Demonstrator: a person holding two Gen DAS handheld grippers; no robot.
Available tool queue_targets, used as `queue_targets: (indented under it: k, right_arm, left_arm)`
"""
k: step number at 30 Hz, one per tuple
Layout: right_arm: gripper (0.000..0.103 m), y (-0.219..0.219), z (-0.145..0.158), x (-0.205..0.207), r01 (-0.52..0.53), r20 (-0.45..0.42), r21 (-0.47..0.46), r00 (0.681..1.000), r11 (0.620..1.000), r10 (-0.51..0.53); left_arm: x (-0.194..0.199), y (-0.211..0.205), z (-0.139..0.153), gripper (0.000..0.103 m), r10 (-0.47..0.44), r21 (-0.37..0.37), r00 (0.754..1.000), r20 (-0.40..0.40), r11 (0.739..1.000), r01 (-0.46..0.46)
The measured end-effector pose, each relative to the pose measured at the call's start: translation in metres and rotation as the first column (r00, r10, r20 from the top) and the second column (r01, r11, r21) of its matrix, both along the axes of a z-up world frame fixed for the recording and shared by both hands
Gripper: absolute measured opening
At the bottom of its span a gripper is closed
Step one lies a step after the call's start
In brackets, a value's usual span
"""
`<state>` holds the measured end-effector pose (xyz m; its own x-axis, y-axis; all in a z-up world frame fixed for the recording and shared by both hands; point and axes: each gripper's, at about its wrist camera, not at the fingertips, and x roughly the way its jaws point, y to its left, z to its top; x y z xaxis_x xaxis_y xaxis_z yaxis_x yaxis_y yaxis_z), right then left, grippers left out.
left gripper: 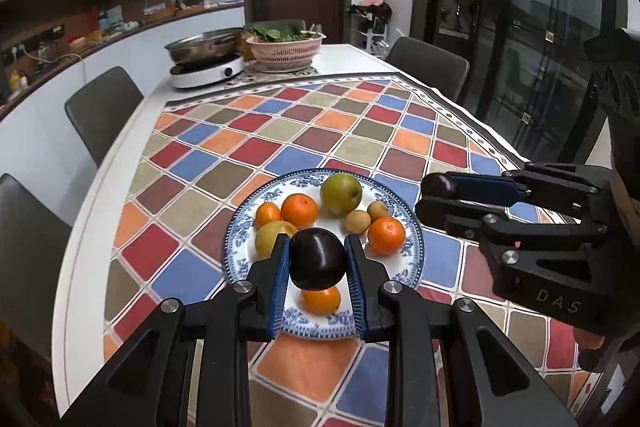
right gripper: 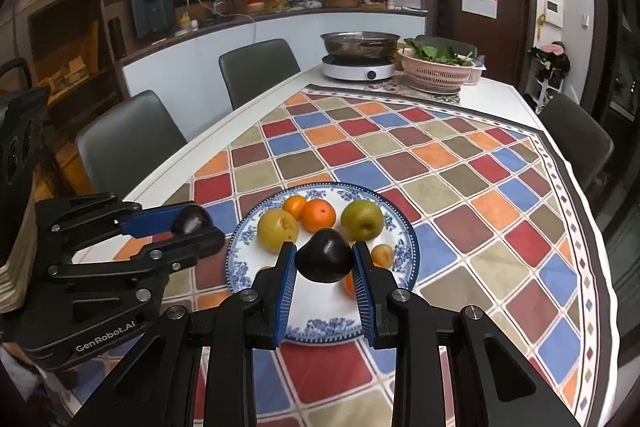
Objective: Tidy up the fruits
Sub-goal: 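Carry both plums onto the plate and open both tools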
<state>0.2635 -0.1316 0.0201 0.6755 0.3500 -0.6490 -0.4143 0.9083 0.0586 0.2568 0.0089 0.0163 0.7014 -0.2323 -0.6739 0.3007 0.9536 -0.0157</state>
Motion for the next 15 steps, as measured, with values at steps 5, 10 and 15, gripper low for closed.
queue_targets:
  k: [5, 10, 15]
  right_arm:
    - [0.029, 0.002, -0.014, 0.023, -0.025, -0.052, 0.006, 0.998, 1.000, 0.025]
    - [0.029, 0.002, -0.028, 0.048, -0.046, -0.105, 0.023, 0.993, 0.999, 0.048]
    - [0.029, 0.002, -0.043, 0.068, -0.053, -0.151, 0.015, 0.987, 0.998, 0.055]
  left_arm:
    - [0.023, -0.003, -0.011, 0.028, -0.044, -0.008, 0.999, -0.028, 0.999, 0.043]
    - [0.042, -0.006, -0.022, 0.028, -0.070, 0.004, 0.996, -0.052, 0.998, 0.070]
    - [0.063, -0.009, -0.032, 0.028, -0.092, -0.002, 0.993, -0.078, 0.996, 0.092]
